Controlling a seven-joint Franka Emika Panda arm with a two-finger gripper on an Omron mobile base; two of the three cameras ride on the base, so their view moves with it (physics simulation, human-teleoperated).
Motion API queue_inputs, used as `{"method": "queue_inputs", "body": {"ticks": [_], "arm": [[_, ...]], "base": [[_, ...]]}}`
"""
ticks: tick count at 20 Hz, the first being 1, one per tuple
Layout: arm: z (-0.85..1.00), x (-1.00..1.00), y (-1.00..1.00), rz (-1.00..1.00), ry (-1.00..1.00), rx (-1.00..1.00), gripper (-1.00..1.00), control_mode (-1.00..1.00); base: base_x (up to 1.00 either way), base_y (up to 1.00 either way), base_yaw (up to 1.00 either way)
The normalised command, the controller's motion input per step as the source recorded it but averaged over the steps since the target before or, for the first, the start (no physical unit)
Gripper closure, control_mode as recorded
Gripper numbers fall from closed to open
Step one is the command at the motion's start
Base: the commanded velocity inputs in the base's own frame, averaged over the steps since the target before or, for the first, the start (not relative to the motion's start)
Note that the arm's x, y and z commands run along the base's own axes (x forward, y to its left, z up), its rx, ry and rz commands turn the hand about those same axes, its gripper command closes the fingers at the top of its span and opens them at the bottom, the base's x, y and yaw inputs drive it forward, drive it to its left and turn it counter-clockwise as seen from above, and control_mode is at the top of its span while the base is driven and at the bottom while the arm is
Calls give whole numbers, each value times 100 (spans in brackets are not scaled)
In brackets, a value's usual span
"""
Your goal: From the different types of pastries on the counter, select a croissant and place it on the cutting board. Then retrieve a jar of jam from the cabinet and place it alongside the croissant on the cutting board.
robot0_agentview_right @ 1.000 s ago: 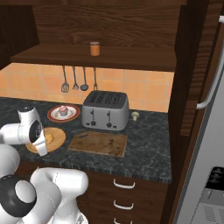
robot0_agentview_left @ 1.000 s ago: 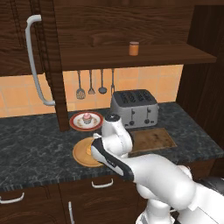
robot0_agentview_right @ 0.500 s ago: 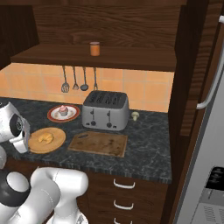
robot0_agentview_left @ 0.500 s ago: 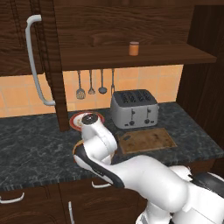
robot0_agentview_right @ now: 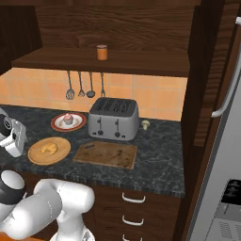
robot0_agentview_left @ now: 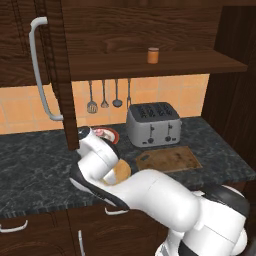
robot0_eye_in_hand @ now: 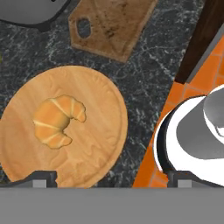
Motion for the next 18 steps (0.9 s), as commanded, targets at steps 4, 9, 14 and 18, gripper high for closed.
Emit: {"method": "queue_inputs", "body": {"ticks": [4,9,14,18], "arm": [[-40,26,-21,3,-11,-7,-100,-100],[-23,25,-32,4,-14,-2,-100,-100],[3,10,0,0,-4,-1,-100,-100],[-3,32,0,-1,-1,0,-100,-100]], "base": [[0,0,0],[0,0,0],[0,0,0],[0,0,0]]}}
